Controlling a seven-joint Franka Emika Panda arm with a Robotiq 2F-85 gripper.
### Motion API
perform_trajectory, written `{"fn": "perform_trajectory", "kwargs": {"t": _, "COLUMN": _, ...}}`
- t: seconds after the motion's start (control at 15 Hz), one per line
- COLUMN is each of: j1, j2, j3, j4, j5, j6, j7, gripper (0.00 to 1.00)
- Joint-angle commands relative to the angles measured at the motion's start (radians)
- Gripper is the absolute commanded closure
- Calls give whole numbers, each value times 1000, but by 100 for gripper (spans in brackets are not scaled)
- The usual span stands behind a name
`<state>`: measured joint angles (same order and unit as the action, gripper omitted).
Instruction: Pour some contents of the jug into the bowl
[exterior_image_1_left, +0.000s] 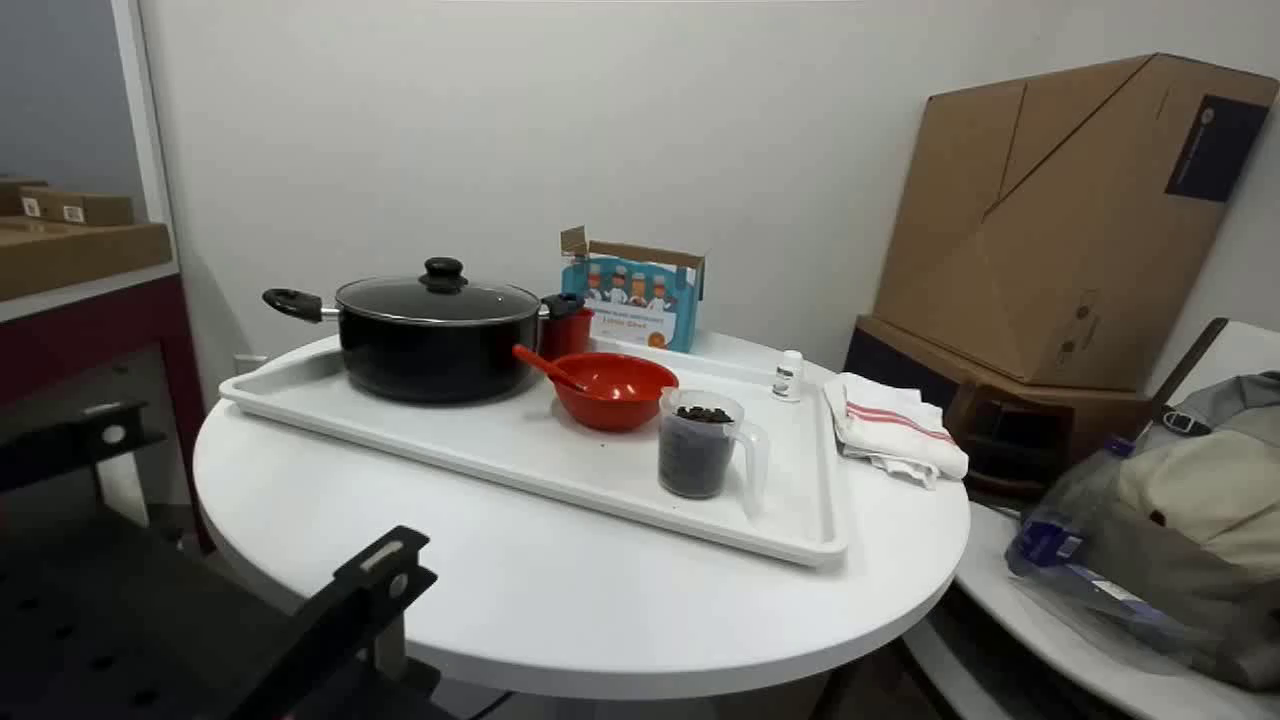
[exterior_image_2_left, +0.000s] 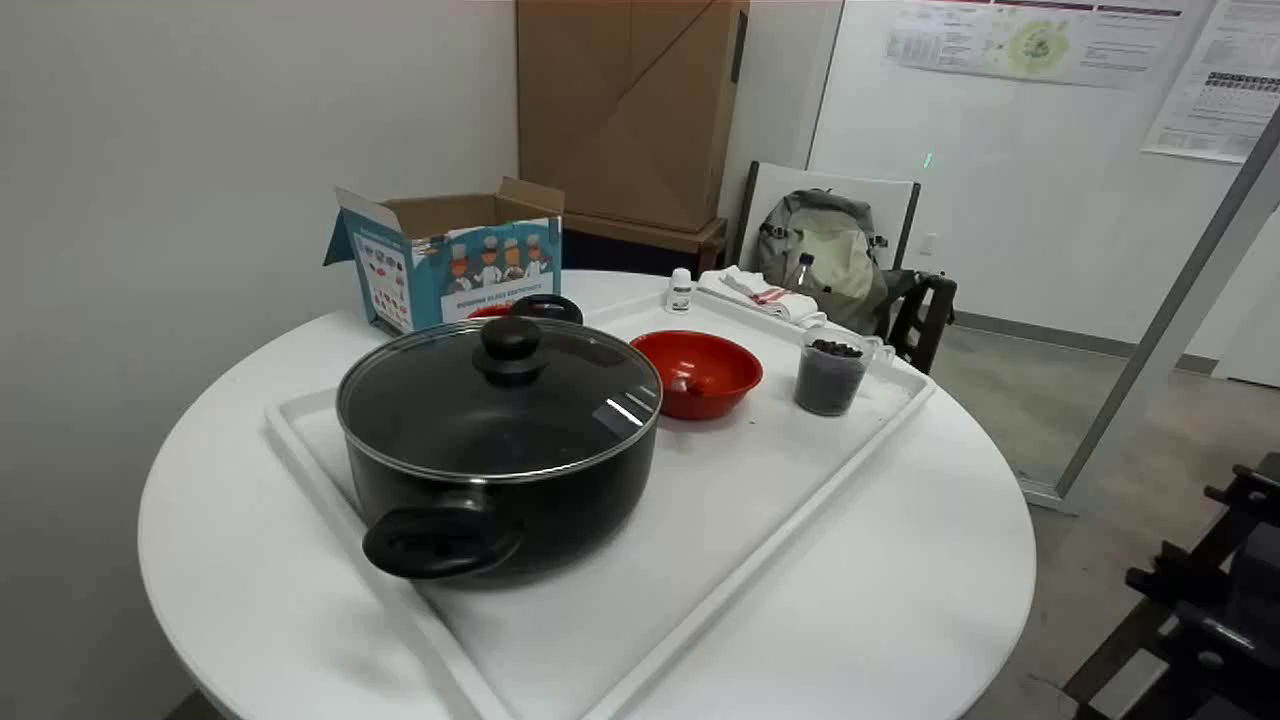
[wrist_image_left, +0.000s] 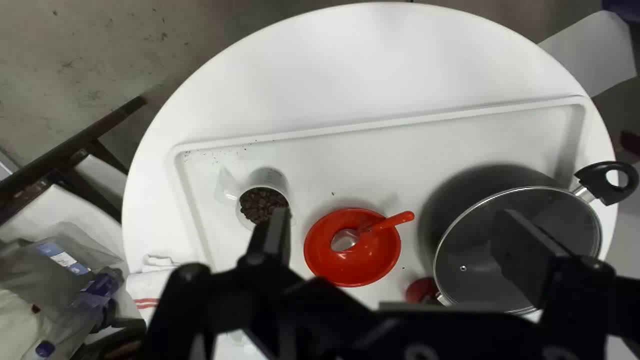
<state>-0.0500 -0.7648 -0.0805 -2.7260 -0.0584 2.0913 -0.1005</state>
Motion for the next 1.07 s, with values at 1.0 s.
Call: {"fn": "perform_trajectory", "kwargs": {"t": 1.0, "j1": -62, "j2": 334, "j3": -130, "j4": 279, "j5": -436, "j6": 132, "j7": -490, "gripper": 0}}
